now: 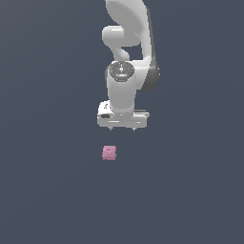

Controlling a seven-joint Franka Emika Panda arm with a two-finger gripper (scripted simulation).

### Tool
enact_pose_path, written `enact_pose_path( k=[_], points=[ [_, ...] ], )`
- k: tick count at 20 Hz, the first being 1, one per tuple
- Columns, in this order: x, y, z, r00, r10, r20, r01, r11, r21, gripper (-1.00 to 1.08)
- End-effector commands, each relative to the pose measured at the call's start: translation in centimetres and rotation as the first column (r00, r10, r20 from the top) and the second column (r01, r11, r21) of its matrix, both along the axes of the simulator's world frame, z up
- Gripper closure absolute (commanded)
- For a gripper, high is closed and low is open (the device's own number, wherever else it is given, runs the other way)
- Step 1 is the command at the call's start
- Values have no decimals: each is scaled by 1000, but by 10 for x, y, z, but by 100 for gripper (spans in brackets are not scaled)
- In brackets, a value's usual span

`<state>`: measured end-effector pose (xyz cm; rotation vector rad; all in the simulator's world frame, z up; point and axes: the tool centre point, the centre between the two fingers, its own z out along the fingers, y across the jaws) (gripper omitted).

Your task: Pick up the object and move it to a goal position.

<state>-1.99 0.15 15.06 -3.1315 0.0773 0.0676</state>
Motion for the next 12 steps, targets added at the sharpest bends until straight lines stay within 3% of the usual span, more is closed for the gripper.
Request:
enact_pose_path(
  k=[1, 12],
  points=[
    [0, 0, 0, 1000, 0, 0, 0, 1000, 0, -92],
    [6, 12, 15, 999, 29, 23, -29, 999, -26, -92]
  ],
)
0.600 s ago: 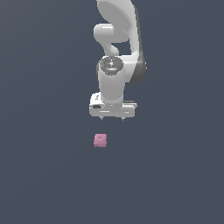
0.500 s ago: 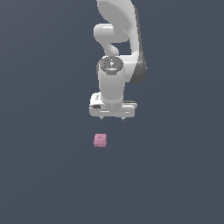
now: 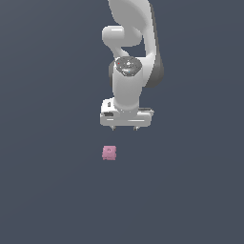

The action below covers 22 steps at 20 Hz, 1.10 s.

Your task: Pick up the object and move it to a goal position.

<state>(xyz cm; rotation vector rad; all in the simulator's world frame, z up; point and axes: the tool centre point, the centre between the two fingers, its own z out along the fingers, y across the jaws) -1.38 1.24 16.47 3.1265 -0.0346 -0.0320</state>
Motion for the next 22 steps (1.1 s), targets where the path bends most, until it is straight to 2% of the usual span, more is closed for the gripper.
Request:
enact_pose_path(
  k=[1, 10, 22],
  points=[
    [0, 1, 1, 1000, 1, 1, -1, 1000, -2, -92],
    [15, -15, -15, 1000, -7, 4, 7, 1000, 4, -92],
    [51, -64, -64, 999, -29, 18, 29, 999, 14, -92]
  ],
)
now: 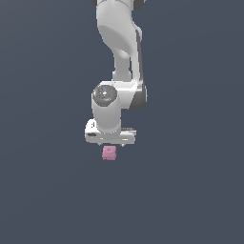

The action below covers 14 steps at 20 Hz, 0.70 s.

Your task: Pick up the object and move it to a goal position.

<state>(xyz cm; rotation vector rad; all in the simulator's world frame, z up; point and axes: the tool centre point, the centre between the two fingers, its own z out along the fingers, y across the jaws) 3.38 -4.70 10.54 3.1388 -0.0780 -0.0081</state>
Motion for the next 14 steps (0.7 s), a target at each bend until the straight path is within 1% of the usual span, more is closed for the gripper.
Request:
enact_pose_path(
  k=[1, 6, 10, 14],
  points=[
    [5, -7, -8, 1000, -2, 3, 2, 1000, 1, -92],
    [9, -14, -15, 1000, -5, 5, 5, 1000, 2, -92],
    [8, -14, -16, 1000, -5, 4, 5, 1000, 1, -92],
    [8, -14, -29, 1000, -5, 4, 5, 1000, 1, -92]
  ],
)
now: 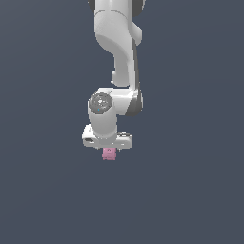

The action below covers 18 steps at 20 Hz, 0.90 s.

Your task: Pick up the object and move it to a goal position.

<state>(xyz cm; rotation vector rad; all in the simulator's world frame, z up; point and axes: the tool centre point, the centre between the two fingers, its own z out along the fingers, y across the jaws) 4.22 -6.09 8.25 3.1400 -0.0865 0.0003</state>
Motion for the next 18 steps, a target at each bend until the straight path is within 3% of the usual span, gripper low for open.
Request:
enact_pose_path(
  k=[1, 11, 12, 18],
  points=[
    [-1, 0, -11, 1000, 0, -1, 0, 1000, 0, -92],
    [0, -1, -42, 1000, 0, 0, 0, 1000, 0, -92],
    [0, -1, -42, 1000, 0, 0, 0, 1000, 0, 108],
    [0, -1, -42, 1000, 0, 0, 0, 1000, 0, 108]
  ],
)
